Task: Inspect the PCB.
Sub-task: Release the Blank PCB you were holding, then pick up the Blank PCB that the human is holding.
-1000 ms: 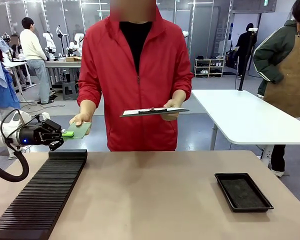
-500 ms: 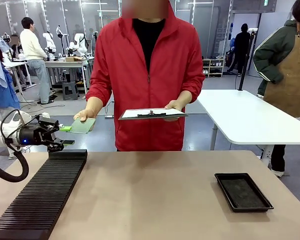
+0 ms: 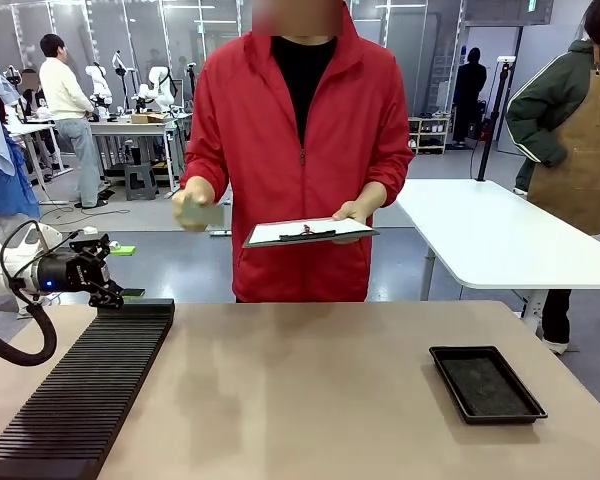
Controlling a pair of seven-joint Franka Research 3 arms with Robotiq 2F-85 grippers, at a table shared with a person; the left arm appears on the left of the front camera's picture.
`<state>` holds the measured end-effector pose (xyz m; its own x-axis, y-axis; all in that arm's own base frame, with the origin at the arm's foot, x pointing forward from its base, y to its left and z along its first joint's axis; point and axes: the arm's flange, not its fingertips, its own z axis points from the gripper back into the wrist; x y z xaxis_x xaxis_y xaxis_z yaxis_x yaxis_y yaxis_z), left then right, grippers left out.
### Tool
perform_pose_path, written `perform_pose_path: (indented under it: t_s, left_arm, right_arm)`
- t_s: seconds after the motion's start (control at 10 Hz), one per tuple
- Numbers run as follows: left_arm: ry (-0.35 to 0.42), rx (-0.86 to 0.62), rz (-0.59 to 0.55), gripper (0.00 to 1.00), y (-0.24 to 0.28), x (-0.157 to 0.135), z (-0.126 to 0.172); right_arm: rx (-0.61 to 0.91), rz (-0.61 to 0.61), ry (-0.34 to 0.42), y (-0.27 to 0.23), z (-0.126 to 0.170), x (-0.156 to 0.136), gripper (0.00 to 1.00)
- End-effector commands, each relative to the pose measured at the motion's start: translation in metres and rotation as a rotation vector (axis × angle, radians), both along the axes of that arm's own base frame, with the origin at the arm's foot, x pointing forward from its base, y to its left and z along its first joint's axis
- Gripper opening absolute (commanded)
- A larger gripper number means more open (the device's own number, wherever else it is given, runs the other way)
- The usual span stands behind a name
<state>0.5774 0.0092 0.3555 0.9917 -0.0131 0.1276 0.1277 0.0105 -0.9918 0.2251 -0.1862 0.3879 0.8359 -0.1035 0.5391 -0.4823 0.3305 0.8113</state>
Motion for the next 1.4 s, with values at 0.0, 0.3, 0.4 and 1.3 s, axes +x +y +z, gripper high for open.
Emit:
perform_pose_path:
  t_s: [0.0,0.3,0.4,1.3]
  left_arm:
    - [-0.009,-0.014,-0.008,1.00,0.0032,-0.0021,-0.0013]
    - [0.000,0.000,0.000,1.00,0.0000,0.0000,0.0000]
    - [0.000,0.000,0.000,1.00,0.0000,0.0000,0.0000]
    - [0.000,0.000,0.003,1.00,0.0012,-0.0001,-0.0004]
  right_arm:
    - [0.004,0.003,-0.008,-0.0011,0.0004,-0.0012,1.00]
    - [0.004,0.003,-0.008,-0.0011,0.0004,-0.0012,1.00]
    - [0.004,0.003,-0.008,-0.0011,0.0004,-0.0012,1.00]
    - [0.004,0.003,-0.008,-0.0011,0.0004,-0.0012,1.00]
